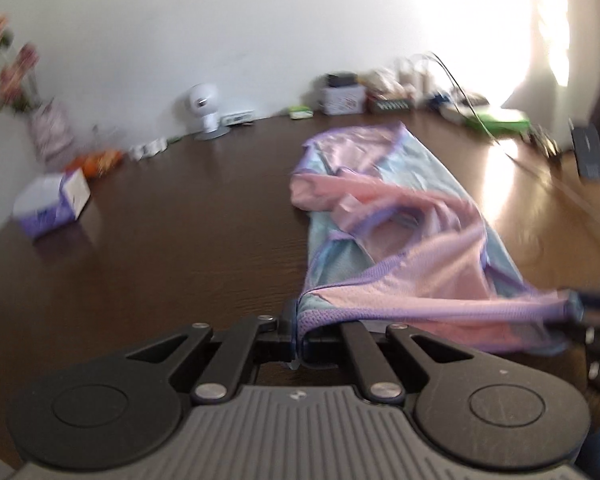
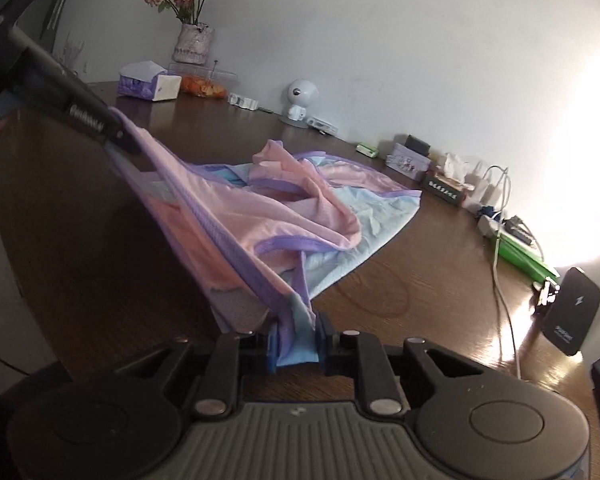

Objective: Fold clothes

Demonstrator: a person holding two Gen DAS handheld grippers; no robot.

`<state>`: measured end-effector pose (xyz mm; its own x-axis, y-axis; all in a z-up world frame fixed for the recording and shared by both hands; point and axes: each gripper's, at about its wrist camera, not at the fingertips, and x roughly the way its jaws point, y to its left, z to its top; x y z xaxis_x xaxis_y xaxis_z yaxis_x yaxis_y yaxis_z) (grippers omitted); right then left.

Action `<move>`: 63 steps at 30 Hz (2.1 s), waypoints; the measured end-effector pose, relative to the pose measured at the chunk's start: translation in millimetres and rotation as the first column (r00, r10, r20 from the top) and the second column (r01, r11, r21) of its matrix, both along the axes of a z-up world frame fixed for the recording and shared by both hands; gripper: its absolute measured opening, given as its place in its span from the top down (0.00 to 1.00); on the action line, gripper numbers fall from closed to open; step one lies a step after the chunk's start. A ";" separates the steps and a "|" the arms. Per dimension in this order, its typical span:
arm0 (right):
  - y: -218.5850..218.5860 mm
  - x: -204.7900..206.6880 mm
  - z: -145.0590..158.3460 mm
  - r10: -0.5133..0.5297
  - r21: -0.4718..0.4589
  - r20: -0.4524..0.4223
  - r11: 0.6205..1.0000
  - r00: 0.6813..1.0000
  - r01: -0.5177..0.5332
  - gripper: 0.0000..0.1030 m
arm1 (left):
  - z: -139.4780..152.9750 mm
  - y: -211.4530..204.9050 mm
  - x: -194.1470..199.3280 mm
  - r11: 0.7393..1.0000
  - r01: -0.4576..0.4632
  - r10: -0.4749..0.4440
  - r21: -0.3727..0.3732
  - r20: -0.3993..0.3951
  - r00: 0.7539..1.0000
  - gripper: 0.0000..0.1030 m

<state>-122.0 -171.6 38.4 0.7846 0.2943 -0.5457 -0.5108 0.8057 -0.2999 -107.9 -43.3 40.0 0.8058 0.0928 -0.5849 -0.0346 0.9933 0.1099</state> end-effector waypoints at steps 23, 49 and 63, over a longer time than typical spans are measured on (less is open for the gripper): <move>-31.1 21.2 68.3 -0.066 0.014 0.008 0.998 0.998 0.066 1.00 | 57.1 15.7 78.3 0.984 0.174 -0.169 -0.035 0.105 0.980 0.97; -0.8 149.1 315.2 -0.005 -0.030 0.469 0.999 0.883 0.022 1.00 | 254.8 11.3 92.9 0.906 0.196 -0.326 0.374 0.325 0.888 0.90; -85.5 -36.3 39.1 0.152 0.241 -0.155 0.964 0.976 -0.112 0.56 | 25.8 55.3 -46.5 0.920 0.334 -0.345 -0.204 -0.024 0.938 0.35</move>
